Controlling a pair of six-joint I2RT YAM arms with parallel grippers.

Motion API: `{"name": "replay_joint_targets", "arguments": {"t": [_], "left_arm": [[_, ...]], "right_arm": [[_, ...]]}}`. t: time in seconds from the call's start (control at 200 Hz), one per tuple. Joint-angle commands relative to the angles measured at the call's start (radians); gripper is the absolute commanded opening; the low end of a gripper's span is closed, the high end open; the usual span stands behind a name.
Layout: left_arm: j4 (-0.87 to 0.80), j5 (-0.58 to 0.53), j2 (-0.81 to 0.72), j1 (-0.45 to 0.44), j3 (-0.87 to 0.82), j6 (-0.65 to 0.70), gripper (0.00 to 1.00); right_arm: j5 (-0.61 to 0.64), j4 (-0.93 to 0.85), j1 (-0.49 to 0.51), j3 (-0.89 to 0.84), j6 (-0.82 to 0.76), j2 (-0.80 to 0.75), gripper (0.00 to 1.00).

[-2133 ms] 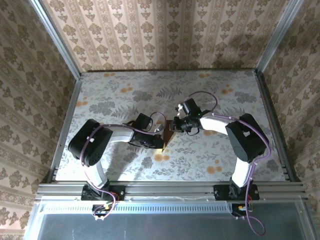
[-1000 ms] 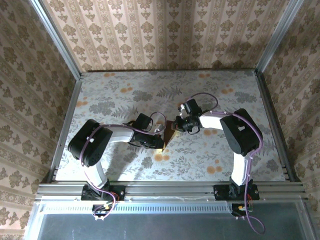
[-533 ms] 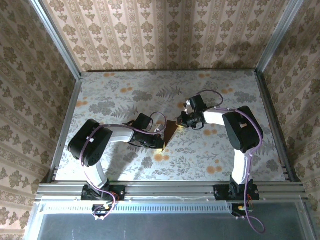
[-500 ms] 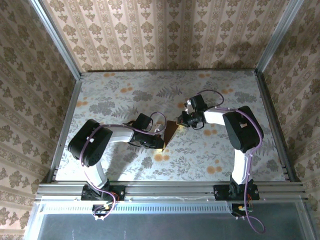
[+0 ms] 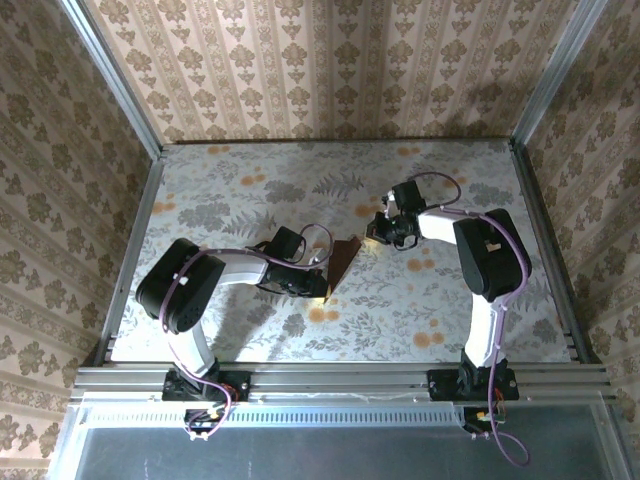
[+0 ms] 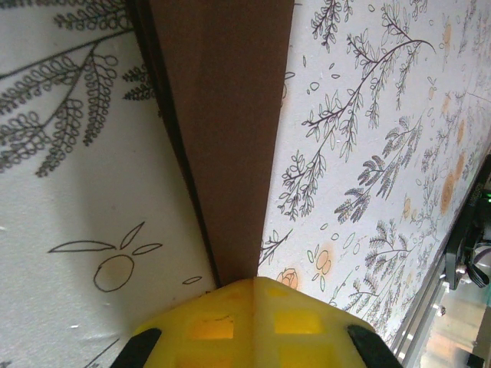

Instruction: Fold a paper plane with a square sheet of paper (fold left side to right side)

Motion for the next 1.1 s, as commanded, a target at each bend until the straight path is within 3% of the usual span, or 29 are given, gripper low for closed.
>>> {"name": "replay_joint_targets", "arguments": {"t": [0.0,0.47,0.765,0.95,1.095], "left_arm": [[-0.072,-0.103,0.031,-0.009,-0.028,-0.026,0.00],[0.056,-0.181,0.079,-0.011,0.072,-0.161,0.00],[0.090,-0.205,0.079,-0.036,0.125,-0.193,0.00],[0.063,-0.229,0.037,-0.050,0.162,-0.151,0.15],[-0.003,-0.309,-0.032,-0.070,0.188,-0.069,0.35]], "right_arm": [[0.028,-0.027,-0.008,-0.027,-0.018,-0.120,0.00],[0.118,-0.061,-0.044,-0.310,-0.002,-0.477,0.10],[0.132,-0.081,-0.095,-0.414,-0.013,-0.608,0.21],[0.191,-0.132,-0.102,-0.432,-0.054,-0.628,0.32],[0.229,-0.183,-0.103,-0.436,-0.086,-0.645,0.45]]}}
